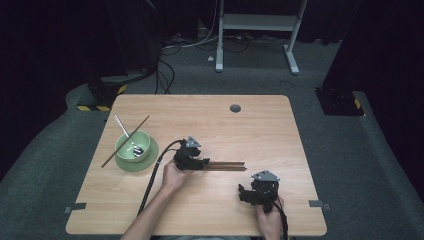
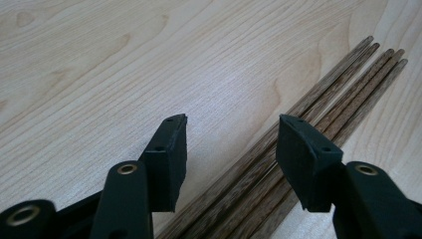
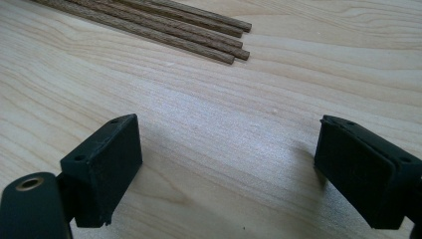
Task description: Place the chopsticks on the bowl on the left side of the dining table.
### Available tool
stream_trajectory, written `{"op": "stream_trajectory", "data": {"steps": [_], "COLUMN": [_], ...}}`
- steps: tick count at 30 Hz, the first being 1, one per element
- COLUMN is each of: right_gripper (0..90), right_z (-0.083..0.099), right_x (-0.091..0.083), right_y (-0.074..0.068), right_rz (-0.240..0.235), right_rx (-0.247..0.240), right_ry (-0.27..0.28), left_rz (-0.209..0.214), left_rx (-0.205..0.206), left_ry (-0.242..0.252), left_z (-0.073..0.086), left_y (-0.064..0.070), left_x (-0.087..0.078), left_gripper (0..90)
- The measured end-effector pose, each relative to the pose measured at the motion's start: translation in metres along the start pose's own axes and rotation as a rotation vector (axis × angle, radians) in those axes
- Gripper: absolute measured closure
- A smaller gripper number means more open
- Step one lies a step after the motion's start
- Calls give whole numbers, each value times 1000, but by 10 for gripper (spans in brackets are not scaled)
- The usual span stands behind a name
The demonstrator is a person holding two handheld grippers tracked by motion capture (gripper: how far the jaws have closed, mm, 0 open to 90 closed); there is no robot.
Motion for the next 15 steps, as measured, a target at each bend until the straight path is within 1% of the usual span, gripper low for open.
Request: {"op": "stream_trajectory", "data": {"steps": [10,15], "right_gripper": [109,109], "right_z": [0,0], "right_x": [0,0], "right_y": [0,0], "right_rz": [-1,-1], "right_rx": [0,-1], "right_ry": [0,0], "left_rz": [-4,-4], "left_rx": [-16,-22], "left_ry": [-14,-8], "left_z": [2,2], "left_y": [-4,-5], "left_x": [4,5], "left_gripper": [511,519]}}
Point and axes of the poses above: each handheld gripper's, and its own axes: x roughly forward along the jaws, z roughly out of its underside, y roughly to its right, the point moved 1 cm from there along x, roughly forward along the jaws, and after that the axes turned 2 degrees about y, right-handed, at the moved point
